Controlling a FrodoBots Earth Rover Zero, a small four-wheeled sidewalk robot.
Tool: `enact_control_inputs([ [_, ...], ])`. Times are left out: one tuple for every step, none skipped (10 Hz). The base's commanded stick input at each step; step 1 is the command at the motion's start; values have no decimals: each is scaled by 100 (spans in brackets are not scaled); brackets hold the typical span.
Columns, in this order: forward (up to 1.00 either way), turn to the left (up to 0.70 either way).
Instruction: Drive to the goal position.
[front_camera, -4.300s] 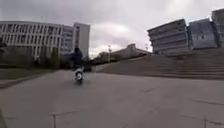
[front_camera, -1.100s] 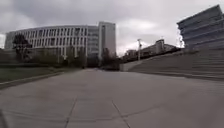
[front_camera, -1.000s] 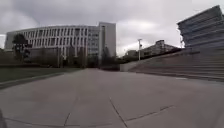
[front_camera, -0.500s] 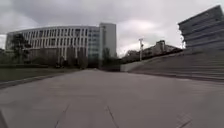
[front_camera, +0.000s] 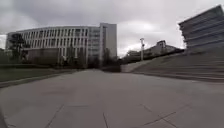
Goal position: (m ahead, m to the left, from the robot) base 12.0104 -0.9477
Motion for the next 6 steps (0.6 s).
enact_control_inputs([
  [100,0],
  [100,0],
  [100,0],
  [100,0],
  [100,0],
  [100,0],
])
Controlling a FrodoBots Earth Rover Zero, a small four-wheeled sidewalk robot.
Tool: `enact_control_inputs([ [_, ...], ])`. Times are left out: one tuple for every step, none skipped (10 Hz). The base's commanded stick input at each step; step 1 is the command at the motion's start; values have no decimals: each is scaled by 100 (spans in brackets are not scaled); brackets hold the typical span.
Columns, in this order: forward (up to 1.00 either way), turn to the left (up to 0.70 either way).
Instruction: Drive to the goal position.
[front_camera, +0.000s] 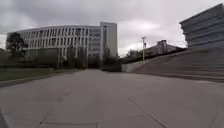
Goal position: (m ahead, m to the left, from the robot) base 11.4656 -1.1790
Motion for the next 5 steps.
enact_control_inputs([
  [100,0],
  [100,0],
  [100,0],
  [100,0],
  [100,0],
])
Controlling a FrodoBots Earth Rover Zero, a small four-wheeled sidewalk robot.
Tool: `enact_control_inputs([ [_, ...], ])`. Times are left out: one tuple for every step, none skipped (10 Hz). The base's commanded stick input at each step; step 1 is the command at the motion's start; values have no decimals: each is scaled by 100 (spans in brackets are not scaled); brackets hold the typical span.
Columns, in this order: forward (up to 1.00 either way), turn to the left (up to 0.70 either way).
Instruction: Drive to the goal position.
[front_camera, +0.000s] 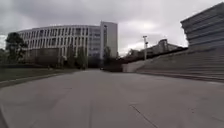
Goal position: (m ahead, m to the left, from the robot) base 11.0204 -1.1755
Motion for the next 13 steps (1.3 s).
enact_control_inputs([
  [100,0],
  [100,0],
  [100,0],
  [100,0],
  [100,0],
  [100,0],
  [100,0],
  [100,0],
  [100,0],
  [100,0],
  [100,0],
  [100,0],
  [100,0],
])
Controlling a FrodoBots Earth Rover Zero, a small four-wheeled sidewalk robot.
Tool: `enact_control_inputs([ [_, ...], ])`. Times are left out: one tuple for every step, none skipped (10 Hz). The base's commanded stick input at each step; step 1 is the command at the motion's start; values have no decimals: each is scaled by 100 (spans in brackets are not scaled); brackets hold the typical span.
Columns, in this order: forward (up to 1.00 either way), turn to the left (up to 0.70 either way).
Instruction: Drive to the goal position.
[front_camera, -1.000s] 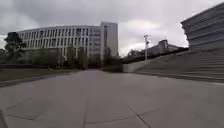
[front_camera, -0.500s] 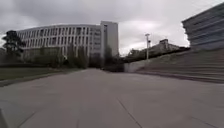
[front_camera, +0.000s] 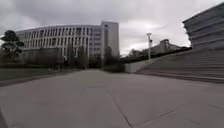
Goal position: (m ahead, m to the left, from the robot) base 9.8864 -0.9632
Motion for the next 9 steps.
enact_control_inputs([
  [100,0],
  [100,0],
  [100,0],
  [100,0],
  [100,0],
  [100,0],
  [100,0],
  [100,0],
  [100,13],
])
